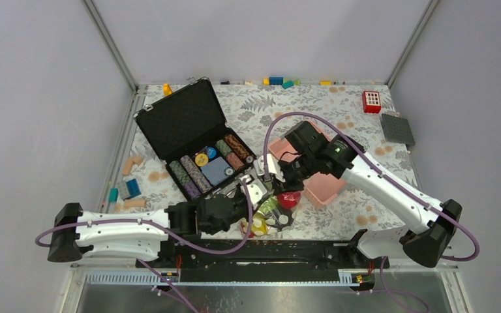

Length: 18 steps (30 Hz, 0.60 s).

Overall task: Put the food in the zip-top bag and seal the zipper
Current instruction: Zip the zipper food storage bag at the center of the board.

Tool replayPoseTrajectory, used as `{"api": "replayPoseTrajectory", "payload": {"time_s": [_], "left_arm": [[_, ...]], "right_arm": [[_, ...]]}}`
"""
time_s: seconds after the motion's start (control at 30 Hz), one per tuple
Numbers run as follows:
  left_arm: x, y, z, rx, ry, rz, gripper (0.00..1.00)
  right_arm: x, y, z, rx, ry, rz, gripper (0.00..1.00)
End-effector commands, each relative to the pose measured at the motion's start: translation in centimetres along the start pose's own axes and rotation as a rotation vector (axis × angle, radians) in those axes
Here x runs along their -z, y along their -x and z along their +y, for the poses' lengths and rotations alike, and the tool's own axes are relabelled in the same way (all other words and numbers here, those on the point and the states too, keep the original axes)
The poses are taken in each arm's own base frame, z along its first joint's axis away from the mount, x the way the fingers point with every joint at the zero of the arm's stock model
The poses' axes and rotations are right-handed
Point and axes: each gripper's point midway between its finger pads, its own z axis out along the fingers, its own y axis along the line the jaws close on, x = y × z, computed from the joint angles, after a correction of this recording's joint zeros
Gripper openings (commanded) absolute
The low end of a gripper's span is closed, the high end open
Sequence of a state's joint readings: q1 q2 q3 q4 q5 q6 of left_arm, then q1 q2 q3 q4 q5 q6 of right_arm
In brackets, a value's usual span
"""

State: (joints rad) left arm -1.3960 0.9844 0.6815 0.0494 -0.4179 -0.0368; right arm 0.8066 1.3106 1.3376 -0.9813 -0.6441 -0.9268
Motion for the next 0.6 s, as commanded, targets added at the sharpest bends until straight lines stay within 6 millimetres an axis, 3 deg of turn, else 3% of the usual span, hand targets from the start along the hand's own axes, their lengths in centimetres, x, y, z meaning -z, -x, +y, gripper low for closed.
{"api": "replayPoseTrajectory", "payload": {"time_s": [0.0,0.1,0.23,0.43,0.57], "left_arm": [[1.6,-2.8,3.5,0.094,0.181,0.029,0.0],[2.2,-5.6,4.1,0.097,0.207,0.101,0.0],[2.5,-7.3,3.7,0.14,0.198,0.131,0.0],[3.2,-7.7,3.9,0.166,0.187,0.106,0.0],[3.4,-8.0,3.6,0.166,0.168,0.112,0.0]], "right_arm": [[2.2,-1.8,-3.3,0.012,-0.199,0.152,0.0],[3.4,-3.7,-4.8,-0.037,-0.268,0.214,0.0],[5.0,-5.4,-5.3,-0.063,-0.3,0.268,0.0],[6.3,-7.5,-4.5,-0.085,-0.289,0.348,0.01],[7.3,-9.1,-5.1,-0.108,-0.331,0.389,0.01]]}}
